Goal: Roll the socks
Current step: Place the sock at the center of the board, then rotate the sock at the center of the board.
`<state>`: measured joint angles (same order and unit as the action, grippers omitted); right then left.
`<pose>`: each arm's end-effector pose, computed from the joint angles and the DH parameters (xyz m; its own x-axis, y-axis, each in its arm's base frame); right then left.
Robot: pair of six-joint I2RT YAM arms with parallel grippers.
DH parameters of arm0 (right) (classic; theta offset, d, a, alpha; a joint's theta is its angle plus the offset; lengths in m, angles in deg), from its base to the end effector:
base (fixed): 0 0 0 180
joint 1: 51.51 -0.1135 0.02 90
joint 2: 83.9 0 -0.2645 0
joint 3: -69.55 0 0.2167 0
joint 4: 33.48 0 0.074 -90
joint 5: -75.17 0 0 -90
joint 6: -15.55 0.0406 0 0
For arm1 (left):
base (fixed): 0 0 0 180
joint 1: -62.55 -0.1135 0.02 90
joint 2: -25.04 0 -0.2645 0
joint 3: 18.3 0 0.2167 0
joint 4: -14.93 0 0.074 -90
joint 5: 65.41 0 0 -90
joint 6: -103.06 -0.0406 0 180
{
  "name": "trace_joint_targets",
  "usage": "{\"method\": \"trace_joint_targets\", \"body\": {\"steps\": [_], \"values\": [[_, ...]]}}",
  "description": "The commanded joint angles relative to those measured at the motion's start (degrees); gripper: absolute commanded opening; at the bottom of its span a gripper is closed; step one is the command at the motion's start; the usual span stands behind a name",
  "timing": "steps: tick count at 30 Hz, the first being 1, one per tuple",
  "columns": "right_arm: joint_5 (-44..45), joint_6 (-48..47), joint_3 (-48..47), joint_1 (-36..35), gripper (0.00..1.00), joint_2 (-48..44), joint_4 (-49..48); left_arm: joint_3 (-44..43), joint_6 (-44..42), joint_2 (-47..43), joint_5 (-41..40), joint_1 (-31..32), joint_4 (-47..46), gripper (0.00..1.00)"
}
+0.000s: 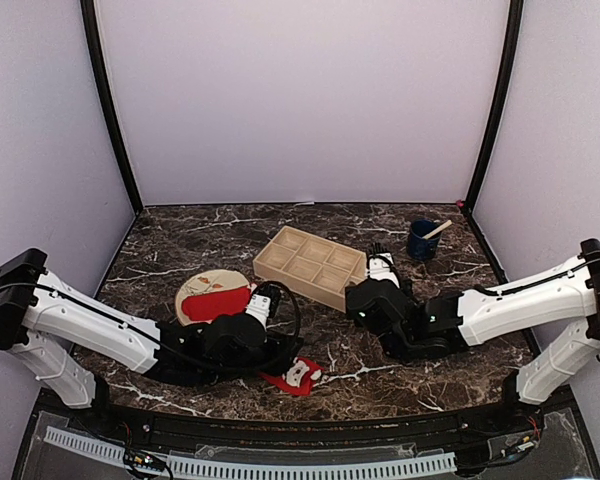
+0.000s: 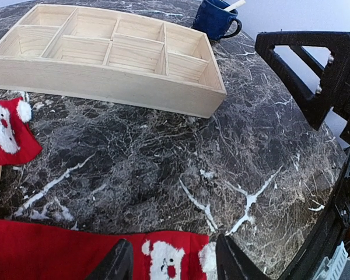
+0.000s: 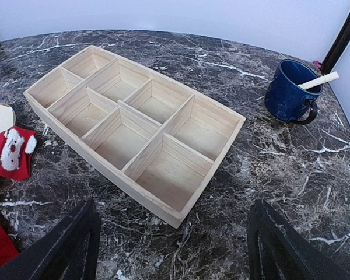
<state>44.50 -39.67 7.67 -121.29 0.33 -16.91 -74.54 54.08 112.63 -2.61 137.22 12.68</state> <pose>0.1252 0.2390 0.2348 -0.3194 -0.0254 -0.9473 -0.0793 0.9968 0.0000 0.0946 -0.2749 0.2115 -0.5907 -0.0533 -0.8051 0.4831 0.7759 -0.4058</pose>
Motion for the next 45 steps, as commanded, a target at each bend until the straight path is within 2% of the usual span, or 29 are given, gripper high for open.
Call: {"method": "trace_joint_targets", "body": {"steps": [1, 8, 15, 20, 25, 34, 45], "values": [[-0.41, 0.40, -1.20, -0.60, 0.81, 0.99, 0.15, 2.21, 1.99, -5.09, -0.22, 1.03, 2.92, 0.51], [-3.32, 1.61, -2.15, -1.49, 0.82, 2.06, 2.31, 7.42, 7.93, -14.05, -8.61, 1.18, 8.58, 0.49], [-7.88, 4.71, -3.22, -4.18, 0.82, 4.31, 4.60, 8.76, 14.08, -14.81, -10.13, 1.09, 15.39, 0.24], [-11.14, 0.71, -5.89, -5.48, 0.80, 8.18, 6.57, 7.63, 21.04, -14.17, -9.85, 1.01, 22.55, 0.13], [-15.98, -3.70, -5.94, -5.55, 0.69, 10.02, 3.26, 7.52, 25.44, -13.17, -8.25, 0.02, 26.06, 0.01], [-23.41, -8.65, -9.60, -5.46, 0.53, 16.23, 0.50, 8.23, 23.99, -9.10, -2.58, -4.74, 22.72, 0.00], [-32.83, -9.13, -11.23, -5.46, 0.43, 19.68, 0.17, 7.14, 20.10, -4.20, 2.33, -8.14, 18.93, 0.00]]}}
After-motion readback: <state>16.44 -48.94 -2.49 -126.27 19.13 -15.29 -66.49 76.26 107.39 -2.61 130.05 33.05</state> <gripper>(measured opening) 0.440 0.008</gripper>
